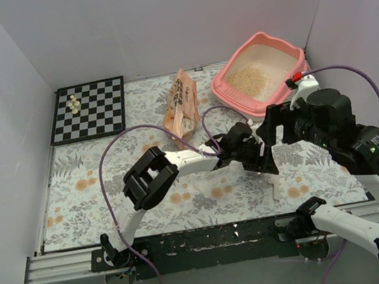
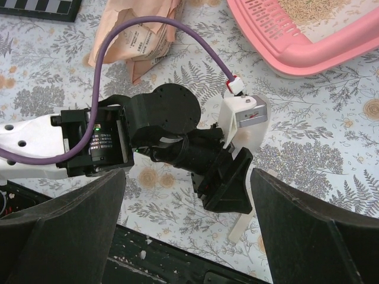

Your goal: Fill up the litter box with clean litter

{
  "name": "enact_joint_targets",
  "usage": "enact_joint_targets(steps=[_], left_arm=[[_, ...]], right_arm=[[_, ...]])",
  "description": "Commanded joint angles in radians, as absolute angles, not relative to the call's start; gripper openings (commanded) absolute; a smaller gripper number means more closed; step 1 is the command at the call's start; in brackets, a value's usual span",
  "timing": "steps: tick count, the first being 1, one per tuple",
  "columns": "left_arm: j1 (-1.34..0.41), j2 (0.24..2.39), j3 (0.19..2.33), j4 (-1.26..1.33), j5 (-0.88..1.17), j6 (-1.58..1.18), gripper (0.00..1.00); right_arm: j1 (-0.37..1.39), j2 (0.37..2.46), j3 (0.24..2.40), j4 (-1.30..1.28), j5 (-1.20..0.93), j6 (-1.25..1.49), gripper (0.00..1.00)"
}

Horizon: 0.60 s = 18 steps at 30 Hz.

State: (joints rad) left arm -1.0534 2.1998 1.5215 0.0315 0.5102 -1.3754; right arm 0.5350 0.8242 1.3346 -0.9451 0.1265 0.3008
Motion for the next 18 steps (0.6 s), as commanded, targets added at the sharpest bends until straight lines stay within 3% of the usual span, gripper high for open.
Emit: enact_joint_targets(steps=[1, 7, 18], left_arm=[[-1.052, 2.146, 1.56, 0.028, 0.517, -1.35, 0.63], [-1.022, 2.014, 1.603, -0.175, 0.387, -1.249, 0.67], [-0.778, 1.665, 1.572, -0.555, 0.169, -1.089, 0.69]], right_arm=[[0.535, 0.824, 1.348, -0.919, 0.11, 0.304, 0.94], [0.535, 0.877, 1.443, -0.897, 0.103, 0.305, 0.95], [0.535, 1.04, 1.496, -0.723, 0.058, 0.356, 0.95]])
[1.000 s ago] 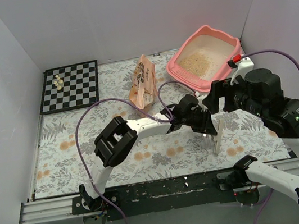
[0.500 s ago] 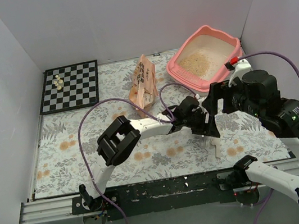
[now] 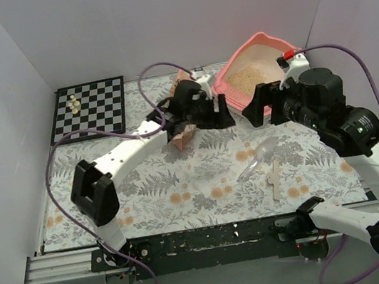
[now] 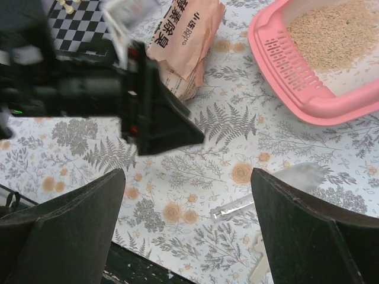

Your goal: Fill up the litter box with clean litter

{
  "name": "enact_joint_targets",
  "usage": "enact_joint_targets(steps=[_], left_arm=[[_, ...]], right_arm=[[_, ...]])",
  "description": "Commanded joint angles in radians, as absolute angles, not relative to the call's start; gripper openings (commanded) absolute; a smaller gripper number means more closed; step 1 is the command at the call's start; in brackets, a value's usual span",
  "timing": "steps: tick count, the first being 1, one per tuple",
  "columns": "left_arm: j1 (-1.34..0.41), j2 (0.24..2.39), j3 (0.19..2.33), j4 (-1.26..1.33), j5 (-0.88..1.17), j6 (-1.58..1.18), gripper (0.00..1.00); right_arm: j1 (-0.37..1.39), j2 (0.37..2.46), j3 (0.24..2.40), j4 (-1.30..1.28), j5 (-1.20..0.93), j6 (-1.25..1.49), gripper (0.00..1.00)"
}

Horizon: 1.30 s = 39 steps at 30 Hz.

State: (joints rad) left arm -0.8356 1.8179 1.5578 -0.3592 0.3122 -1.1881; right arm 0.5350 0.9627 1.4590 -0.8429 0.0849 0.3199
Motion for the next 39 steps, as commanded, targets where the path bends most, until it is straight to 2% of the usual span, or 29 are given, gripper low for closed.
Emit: enact_joint_targets(steps=[1, 6, 13, 22, 30, 32, 33, 34, 35, 36, 39], left_arm=[[-0.772, 1.632, 1.557, -0.57, 0.132, -1.074, 0.69], [-0.735, 1.502, 1.502, -0.636, -0.114, -1.037, 0.72], [-0.698, 1.58, 1.563, -0.594, -0.348, -0.891, 0.76], [-0.617, 1.897, 1.801, -0.505, -0.396, -0.721, 0.78], [-0.574, 2.135, 1.98, -0.541, -0.37, -0.729, 0.77], [-0.574, 2.167, 2.009, -0.56, -0.357, -0.738, 0.66], [-0.572, 2.18, 2.019, -0.567, -0.354, -0.742, 0.54], [-0.574, 2.186, 2.025, -0.578, -0.359, -0.749, 0.33], [-0.574, 2.19, 2.032, -0.597, -0.373, -0.759, 0.05], [-0.574, 2.191, 2.04, -0.613, -0.392, -0.767, 0.0], [-0.574, 2.162, 2.037, -0.664, -0.44, -0.81, 0.0]], right_arm=[[0.537, 1.069, 1.5, -0.709, 0.055, 0.367, 0.95], [0.535, 1.241, 1.546, -0.664, 0.032, 0.403, 0.94], [0.535, 1.27, 1.41, -0.535, -0.044, 0.429, 0.94], [0.535, 1.168, 1.223, -0.515, -0.078, 0.414, 0.93], [0.535, 1.059, 1.144, -0.564, -0.072, 0.397, 0.93], [0.535, 1.04, 1.132, -0.566, -0.077, 0.397, 0.93], [0.535, 1.035, 1.129, -0.569, -0.078, 0.397, 0.93], [0.535, 1.029, 1.124, -0.574, -0.081, 0.397, 0.93], [0.535, 1.025, 1.121, -0.577, -0.086, 0.396, 0.93], [0.535, 1.022, 1.118, -0.575, -0.089, 0.396, 0.93], [0.535, 1.009, 1.105, -0.577, -0.097, 0.396, 0.93]])
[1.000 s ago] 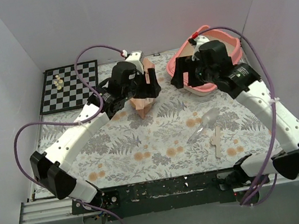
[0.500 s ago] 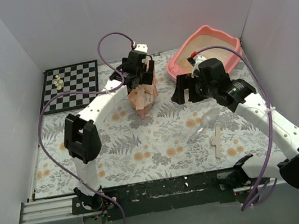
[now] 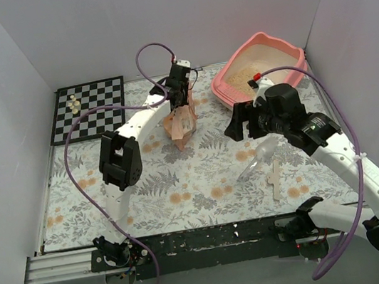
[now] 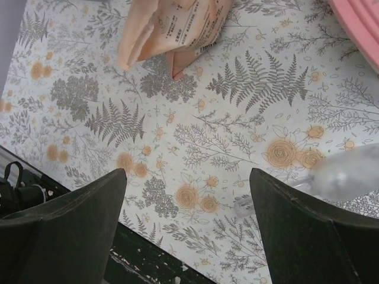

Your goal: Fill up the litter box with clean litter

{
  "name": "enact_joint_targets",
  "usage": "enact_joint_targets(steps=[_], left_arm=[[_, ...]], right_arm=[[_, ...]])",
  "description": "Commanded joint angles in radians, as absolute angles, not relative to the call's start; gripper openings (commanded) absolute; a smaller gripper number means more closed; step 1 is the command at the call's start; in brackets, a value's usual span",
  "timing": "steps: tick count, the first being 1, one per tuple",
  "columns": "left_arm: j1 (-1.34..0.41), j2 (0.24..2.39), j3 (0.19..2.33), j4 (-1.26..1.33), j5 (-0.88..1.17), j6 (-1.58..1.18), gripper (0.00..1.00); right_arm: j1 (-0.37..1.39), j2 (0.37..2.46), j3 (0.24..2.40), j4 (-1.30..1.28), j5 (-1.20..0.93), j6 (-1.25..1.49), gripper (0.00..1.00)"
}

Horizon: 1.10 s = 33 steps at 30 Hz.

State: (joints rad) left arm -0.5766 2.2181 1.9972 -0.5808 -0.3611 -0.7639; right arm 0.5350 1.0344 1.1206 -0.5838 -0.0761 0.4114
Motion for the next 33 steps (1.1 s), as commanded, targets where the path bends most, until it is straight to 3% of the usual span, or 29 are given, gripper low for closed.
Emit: enact_joint_targets(steps=[1, 6, 9, 16, 23, 27, 33], left_arm=[[-0.574, 2.146, 2.034, -0.684, -0.465, -0.837, 0.0], [-0.571, 2.05, 2.057, -0.862, -0.505, -1.047, 0.0], [-0.565, 1.932, 1.981, -0.874, -0.399, -1.176, 0.0], [-0.566, 1.757, 1.881, -1.032, -0.365, -1.678, 0.0], [-0.642, 1.625, 1.714, -1.034, -0.348, -2.024, 0.0], [-0.752, 1.652, 1.704, -1.032, -0.374, -2.118, 0.0], [-0.759, 1.629, 1.688, -1.003, -0.388, -2.051, 0.0]], right_arm=[[0.535, 1.005, 1.1, -0.575, -0.1, 0.396, 0.93], [0.535, 0.977, 1.063, -0.558, -0.139, 0.425, 0.92], [0.537, 0.953, 1.036, -0.545, -0.161, 0.44, 0.92], [0.537, 0.89, 1.012, -0.546, -0.18, 0.456, 0.91], [0.537, 0.824, 1.003, -0.589, -0.16, 0.456, 0.91], [0.537, 0.81, 1.006, -0.614, -0.161, 0.443, 0.91], [0.537, 0.853, 1.055, -0.624, -0.233, 0.321, 0.95]])
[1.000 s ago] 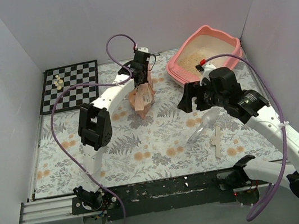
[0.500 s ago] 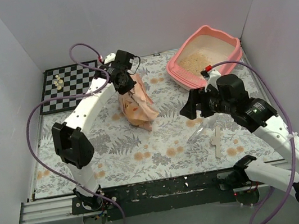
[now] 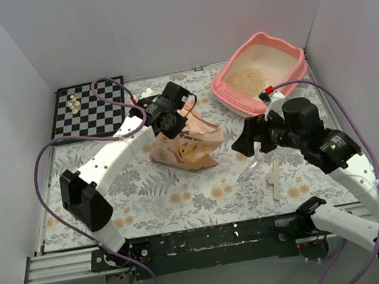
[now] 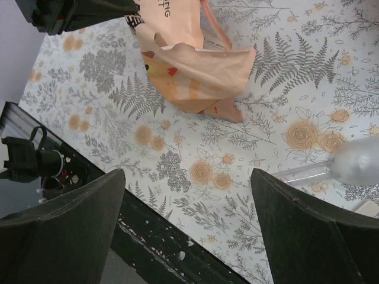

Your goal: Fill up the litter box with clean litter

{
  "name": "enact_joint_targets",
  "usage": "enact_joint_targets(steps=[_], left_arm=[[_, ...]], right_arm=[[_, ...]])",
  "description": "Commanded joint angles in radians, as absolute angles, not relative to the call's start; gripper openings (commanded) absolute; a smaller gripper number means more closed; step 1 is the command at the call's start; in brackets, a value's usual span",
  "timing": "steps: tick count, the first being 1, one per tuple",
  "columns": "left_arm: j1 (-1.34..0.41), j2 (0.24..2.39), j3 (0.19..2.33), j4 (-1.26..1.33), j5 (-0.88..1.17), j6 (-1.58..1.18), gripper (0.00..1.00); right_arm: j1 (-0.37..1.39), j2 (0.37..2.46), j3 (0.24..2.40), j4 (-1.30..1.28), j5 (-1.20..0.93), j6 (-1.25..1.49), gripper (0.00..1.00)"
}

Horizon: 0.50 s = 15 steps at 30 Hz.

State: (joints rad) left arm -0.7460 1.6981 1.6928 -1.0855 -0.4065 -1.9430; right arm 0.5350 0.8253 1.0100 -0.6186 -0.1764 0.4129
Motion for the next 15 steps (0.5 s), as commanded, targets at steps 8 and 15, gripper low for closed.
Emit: enact_joint_targets(steps=[8, 15], left_arm=[[-0.753, 1.344, 1.442, -0.856, -0.486, -1.811, 0.38], [-0.681, 1.154, 1.364, -0.658, -0.515, -1.393, 0.8]], right_arm=[[0.537, 0.949, 1.13, -0.63, -0.284, 0.186, 0.98], [0.537, 1.008, 1.166, -0.6, -0.294, 0.1, 0.98]])
